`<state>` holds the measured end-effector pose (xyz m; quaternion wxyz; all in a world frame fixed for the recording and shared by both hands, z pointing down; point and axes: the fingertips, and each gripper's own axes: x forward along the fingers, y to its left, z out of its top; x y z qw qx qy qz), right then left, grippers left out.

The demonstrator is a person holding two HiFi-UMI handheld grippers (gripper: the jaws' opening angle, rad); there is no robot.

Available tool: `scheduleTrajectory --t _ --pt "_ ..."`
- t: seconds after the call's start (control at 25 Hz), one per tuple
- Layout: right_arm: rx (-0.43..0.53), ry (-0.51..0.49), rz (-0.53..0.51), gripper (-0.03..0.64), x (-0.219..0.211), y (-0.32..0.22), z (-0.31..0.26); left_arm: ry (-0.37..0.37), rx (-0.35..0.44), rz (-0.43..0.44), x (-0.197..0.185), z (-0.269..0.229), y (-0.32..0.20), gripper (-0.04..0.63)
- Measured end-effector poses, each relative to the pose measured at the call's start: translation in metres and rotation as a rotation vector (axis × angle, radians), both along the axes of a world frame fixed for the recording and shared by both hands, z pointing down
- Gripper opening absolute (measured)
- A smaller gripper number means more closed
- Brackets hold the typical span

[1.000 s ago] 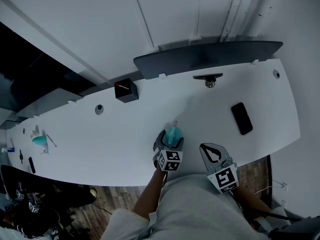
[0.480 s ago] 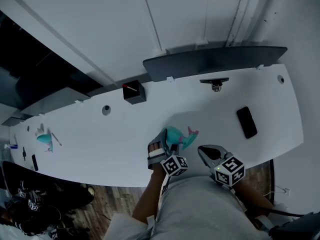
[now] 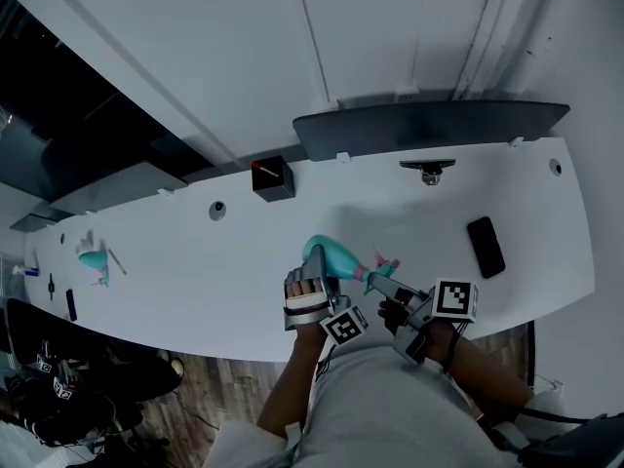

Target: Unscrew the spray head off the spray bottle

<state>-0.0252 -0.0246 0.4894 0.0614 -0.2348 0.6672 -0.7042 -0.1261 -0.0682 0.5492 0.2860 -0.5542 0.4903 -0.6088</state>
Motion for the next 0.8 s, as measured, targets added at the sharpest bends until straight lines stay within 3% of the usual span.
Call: scheduleTrajectory --t 0.08,0.2,0.24,0.4,0.52,0.64,0.72,0.8 --pt "-0.087 0.026 0.042 0.218 0.0 -0.002 0.015 -0.025 0.016 0.003 0.003 -0.003 -0.001 0.382" --pt "-0.086 0.05 0.06 0.123 -0.001 -0.005 0.022 -0.045 0.01 0.008 0.008 0.0 -0.001 0.38" --pt "-0.064 0.073 0.05 0.091 0.0 -0.006 0.022 -0.042 0.005 0.011 0.01 0.002 0.0 0.38" --pt "0.051 0.159 -0.038 0.091 0.002 -0.005 0.019 -0.014 -0.011 0.019 0.014 0.003 0.005 0.38" --pt "0.201 0.266 -0.155 0.091 0.004 -0.004 0.019 0.014 -0.034 0.034 0.018 0.008 0.009 0.38" --pt "0.535 0.523 -0.385 0.091 0.003 0.001 0.017 0.104 -0.087 0.032 0.024 0.02 0.016 0.379" --pt "0.936 0.782 -0.642 0.091 -0.001 0.011 0.012 0.188 -0.125 0.04 0.032 0.029 0.022 0.379" --pt "1.431 1.059 -0.952 0.091 -0.002 0.025 0.013 0.238 -0.154 0.072 0.041 0.035 0.028 0.379"
